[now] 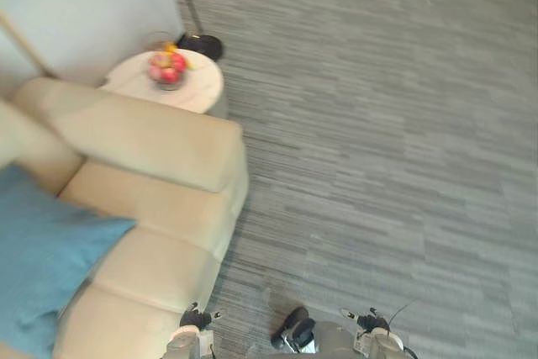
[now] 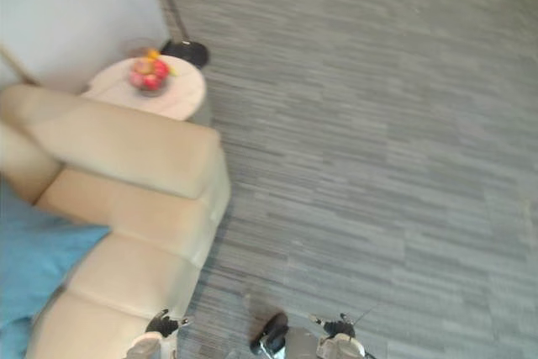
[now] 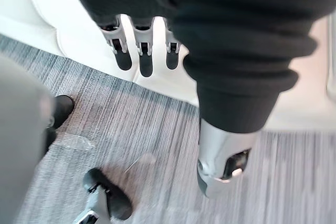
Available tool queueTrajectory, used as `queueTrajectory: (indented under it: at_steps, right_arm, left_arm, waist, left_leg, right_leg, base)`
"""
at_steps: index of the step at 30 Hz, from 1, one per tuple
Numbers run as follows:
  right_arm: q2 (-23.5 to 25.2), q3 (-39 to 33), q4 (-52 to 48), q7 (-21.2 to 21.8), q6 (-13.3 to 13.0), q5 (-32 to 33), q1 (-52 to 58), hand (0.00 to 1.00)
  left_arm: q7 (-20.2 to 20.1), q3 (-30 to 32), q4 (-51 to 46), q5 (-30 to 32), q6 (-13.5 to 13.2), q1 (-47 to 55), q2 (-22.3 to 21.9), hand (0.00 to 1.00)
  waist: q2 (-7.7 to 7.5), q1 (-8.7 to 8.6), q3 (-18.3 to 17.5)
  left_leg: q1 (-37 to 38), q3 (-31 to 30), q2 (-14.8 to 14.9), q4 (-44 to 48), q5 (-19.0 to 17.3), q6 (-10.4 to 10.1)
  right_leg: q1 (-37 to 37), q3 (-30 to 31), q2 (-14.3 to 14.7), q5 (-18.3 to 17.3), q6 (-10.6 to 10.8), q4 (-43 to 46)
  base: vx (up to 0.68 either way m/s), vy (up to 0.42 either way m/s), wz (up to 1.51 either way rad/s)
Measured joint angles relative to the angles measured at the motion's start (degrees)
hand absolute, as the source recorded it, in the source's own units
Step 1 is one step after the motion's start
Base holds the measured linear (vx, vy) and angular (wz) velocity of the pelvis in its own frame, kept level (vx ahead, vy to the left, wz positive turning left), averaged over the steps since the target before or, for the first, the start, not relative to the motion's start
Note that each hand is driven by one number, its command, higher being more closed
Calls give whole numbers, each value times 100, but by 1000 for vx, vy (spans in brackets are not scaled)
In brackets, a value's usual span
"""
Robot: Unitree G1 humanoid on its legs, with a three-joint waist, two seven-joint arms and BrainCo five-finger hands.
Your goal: Pick up cushions and gather them together orderly.
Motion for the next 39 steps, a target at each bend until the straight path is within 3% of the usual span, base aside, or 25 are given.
queueTrajectory:
  at_steps: [1,3,4,7,9,10,11,12,14,16,18,20,21,23,24,26,27,28,30,32,33,34,36,37,39]
  right_arm:
    - [-36,-52,67,-3,8,0,4,0]
    - [-116,-83,127,-16,21,7,73,0]
    - [-186,-97,211,-13,12,14,52,0]
    - [-182,-113,298,-10,35,23,21,0]
    - [-96,-108,178,-8,36,72,23,0]
    - [-28,-108,97,-10,35,90,39,0]
    - [-14,-99,3,-11,32,117,36,0]
    - [14,-104,-78,-7,24,122,4,0]
    - [77,-175,-126,-7,27,132,32,0]
    - [186,-270,-312,-6,11,133,44,0]
    - [311,-267,-492,12,-23,150,159,0]
    - [334,-273,-441,41,-20,237,145,0]
    - [299,-280,-444,44,-18,233,164,0]
    - [244,-269,-422,55,-36,230,190,0]
    - [240,-252,-423,57,-45,231,108,0]
    - [221,-249,-423,55,-67,232,68,0]
    - [167,-265,-408,60,-76,254,84,0]
    - [53,-283,-338,44,-83,241,62,0]
    - [-94,-424,-109,30,-82,237,-189,0]
    - [-73,-665,-12,23,-50,239,-142,0]
    - [-22,-689,-123,17,-37,241,56,0]
    - [71,-531,-327,16,-54,293,232,0]
    - [65,-499,-358,19,-53,339,219,0]
    - [150,-475,-397,12,-45,450,206,0]
    - [197,-461,-401,0,-35,484,238,0]
  left_arm:
    - [-23,26,-3,-4,-6,-40,-8,0]
    - [-37,90,-11,-8,-19,-31,-9,0]
    - [-45,96,-21,-18,-63,-19,4,0]
    - [-56,156,-143,-268,-126,1,-22,0]
    - [-53,292,-282,-362,-138,10,-85,0]
    - [-37,313,-349,-385,-143,6,-188,0]
    - [-24,327,-416,-398,-156,-10,-228,0]
    - [-4,383,-512,-429,-185,-34,-246,0]
    - [13,482,-603,-443,-189,35,-271,0]
    - [17,555,-674,-446,-191,103,-275,0]
    - [27,596,-643,-434,-125,67,-133,0]
    - [45,534,-610,-432,-102,50,-115,0]
    - [47,435,-575,-433,-73,-5,-144,0]
    - [50,307,-535,-437,-87,-4,-137,0]
    - [49,227,-481,-437,-92,-60,-49,0]
    - [50,68,-480,-436,-94,-139,46,0]
    - [46,0,-481,-435,-101,-236,87,0]
    - [52,-11,-443,-436,-102,-272,55,0]
    - [29,-157,-356,-427,-112,-389,20,0]
    - [31,-94,-363,-374,-107,-380,-54,0]
    - [35,-33,-407,-323,-112,-353,-185,0]
    - [28,157,-554,-320,-116,-247,-370,0]
    - [18,162,-591,-322,-107,-183,-470,0]
    - [1,130,-745,-326,-118,-144,-438,0]
    - [3,115,-818,-325,-131,-140,-385,0]
  waist:
    - [9,-7,14]
    - [13,-9,37]
    - [-3,-1,54]
    - [46,98,152]
    - [59,132,182]
    - [158,198,171]
    - [182,275,183]
    - [173,391,288]
    - [138,434,235]
    - [35,447,139]
    - [-289,509,129]
    - [-251,503,173]
    - [-161,493,226]
    - [-36,494,285]
    - [-44,365,264]
    - [-93,280,252]
    - [-172,255,233]
    - [-18,227,245]
    - [98,222,258]
    - [108,199,267]
    - [91,164,262]
    - [82,200,262]
    - [156,264,263]
    - [153,319,276]
    - [115,366,295]
  left_leg:
    - [-290,-387,253,1018,-111,353]
    - [-665,-1137,146,1621,-293,643]
    - [-1079,-1973,-299,1463,-451,404]
    - [-1813,-3097,-999,590,-556,535]
    - [-2265,-3627,-1295,-82,-512,545]
    - [-2507,-4065,-1465,-685,-444,600]
    - [-2590,-4192,-1533,-906,-370,512]
    - [-2713,-4433,-1662,-1283,-159,326]
    - [-2818,-4751,-1836,-1394,202,538]
    - [-2822,-4698,-1924,-1166,322,725]
    - [-2169,-3971,-1839,-1363,93,608]
    - [-1551,-3687,-1665,-1677,61,661]
    - [-1002,-3521,-1526,-1898,61,662]
    - [-447,-3284,-1372,-2138,61,661]
    - [-129,-3124,-1239,-2277,61,661]
    - [-2,-3056,-1206,-2402,61,659]
    - [207,-2916,-1266,-2570,21,574]
    - [320,-2898,-1154,-2657,24,399]
    - [324,-3231,-1271,-2810,197,206]
    - [362,-3293,-1265,-2385,606,101]
    - [106,-3447,-1103,-1360,843,36]
    - [-703,-3634,-770,653,1073,403]
    - [-1269,-3668,-643,1764,804,612]
    - [-2054,-3717,-686,2355,323,533]
    - [-2394,-3513,-720,2157,96,572]
  right_leg:
    - [128,301,178,43,-75,-85]
    - [376,761,360,50,-87,-201]
    - [541,1088,438,80,-122,-341]
    - [1010,1972,757,210,-193,-892]
    - [1168,2412,869,138,-120,-1108]
    - [1280,2449,851,-128,235,-1015]
    - [1183,2480,814,-248,254,-835]
    - [1198,2711,883,-171,10,-657]
    - [1351,3104,934,-369,50,-656]
    - [1404,3547,918,-553,183,-555]
    - [767,3385,616,-658,1011,1327]
    - [79,2774,276,-584,1282,2846]
    - [-42,2150,-71,-686,938,3142]
    - [-185,1577,-336,-770,679,2920]
    - [-496,1067,-483,-660,605,2098]
    - [-834,897,-485,-166,584,1071]
    - [-980,877,-462,1087,395,-46]
    - [-863,795,-247,1206,-119,-156]
    - [-988,1044,-141,847,-315,219]
    - [-675,1053,-117,530,-252,347]
    - [-301,1052,-130,359,-163,302]
    - [103,1127,-82,149,-81,89]
    - [312,1276,11,26,-140,10]
    - [755,1377,54,-115,-131,-224]
    - [1037,1420,61,-158,-73,-399]
  base:
    - [195,-190,-120]
    - [184,-143,-142]
    - [161,-88,-146]
    - [147,-21,-164]
    - [164,40,-142]
    - [205,71,-148]
    - [268,100,-160]
    - [288,112,-161]
    - [332,101,-147]
    - [523,86,-135]
    - [579,46,-142]
    - [436,48,-126]
    - [469,52,-122]
    - [515,2,-111]
    - [697,-103,-107]
    - [539,-147,-54]
    - [456,-122,-41]
    - [545,-129,-59]
    - [499,-98,-58]
    - [481,-154,-7]
    - [389,-153,15]
    - [343,-120,-3]
    - [265,-9,-37]
    - [376,24,-34]
    - [285,22,-24]
